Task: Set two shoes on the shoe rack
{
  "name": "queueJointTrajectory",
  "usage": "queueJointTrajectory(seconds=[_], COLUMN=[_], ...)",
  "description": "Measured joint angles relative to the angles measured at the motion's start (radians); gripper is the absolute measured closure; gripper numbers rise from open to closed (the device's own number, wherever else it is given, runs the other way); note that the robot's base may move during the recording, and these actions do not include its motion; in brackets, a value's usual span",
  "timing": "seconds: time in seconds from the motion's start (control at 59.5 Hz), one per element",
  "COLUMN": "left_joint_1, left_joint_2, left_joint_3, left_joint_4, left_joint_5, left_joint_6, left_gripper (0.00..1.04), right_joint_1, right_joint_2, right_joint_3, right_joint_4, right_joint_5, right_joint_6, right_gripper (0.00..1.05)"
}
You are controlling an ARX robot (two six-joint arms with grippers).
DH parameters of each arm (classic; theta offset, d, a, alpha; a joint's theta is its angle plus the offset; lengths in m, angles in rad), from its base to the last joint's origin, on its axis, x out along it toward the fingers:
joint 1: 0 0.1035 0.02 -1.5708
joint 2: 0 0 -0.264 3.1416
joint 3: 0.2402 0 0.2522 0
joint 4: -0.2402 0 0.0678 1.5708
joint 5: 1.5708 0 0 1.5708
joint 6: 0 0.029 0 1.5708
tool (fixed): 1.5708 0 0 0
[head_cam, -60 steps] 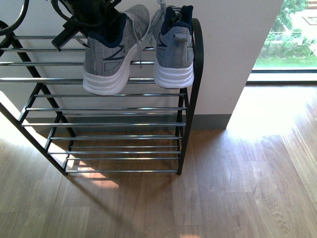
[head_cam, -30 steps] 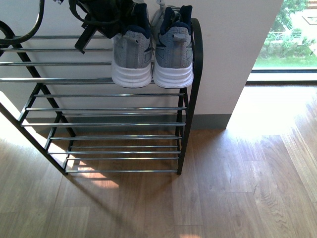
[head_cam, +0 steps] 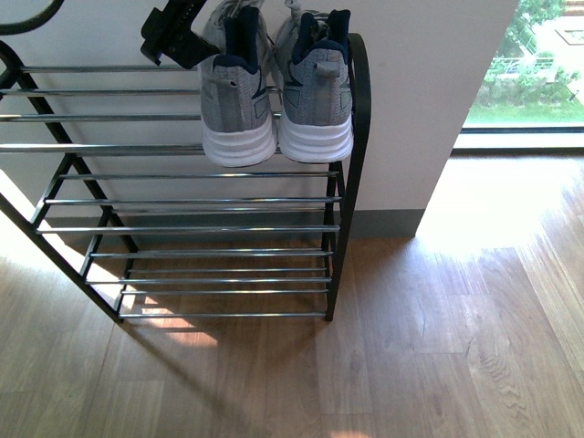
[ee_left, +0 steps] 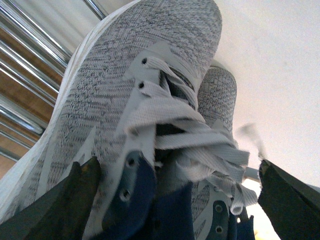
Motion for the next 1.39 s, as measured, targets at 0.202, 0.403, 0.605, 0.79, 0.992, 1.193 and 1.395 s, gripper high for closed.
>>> queueJointTrajectory(seconds=[0.202, 0.403, 0.605, 0.79, 0.992, 1.193, 1.395], left_joint_1=[0.035, 0.101, 0.153, 0.187, 0.226, 0.255, 0.301], left_joint_2=[-0.200, -0.407, -0.559, -0.679, -0.808, -0.938, -1.069], left_joint_3=[-0.193, -0.668, -0.983, -1.170, -1.329, -1.453, -1.543], left_joint_4=[0.279, 0.935, 1.088, 1.143, 1.168, 1.165, 1.121], left_joint_5=[-0.135, -0.227, -0.176, -0.137, -0.103, -0.071, -0.006], left_joint_6=[0.365, 0.938, 1.074, 1.102, 1.107, 1.109, 1.110], left_gripper=[0.19, 0.51, 0.82, 1.04, 1.04, 1.04, 1.04], right_joint_1=[0.000, 0.000, 0.000, 0.000, 0.000, 0.000, 0.000], right_joint_2=[0.000, 0.000, 0.000, 0.000, 0.000, 0.000, 0.000], right_joint_3=[0.000, 0.000, 0.000, 0.000, 0.000, 0.000, 0.000], right_joint_4=[0.000, 0.000, 0.000, 0.000, 0.000, 0.000, 0.000], right_joint_5=[0.000, 0.000, 0.000, 0.000, 0.000, 0.000, 0.000], right_joint_6=[0.000, 0.000, 0.000, 0.000, 0.000, 0.000, 0.000], right_gripper=[0.09, 0.09, 0.09, 0.09, 0.09, 0.09, 0.09])
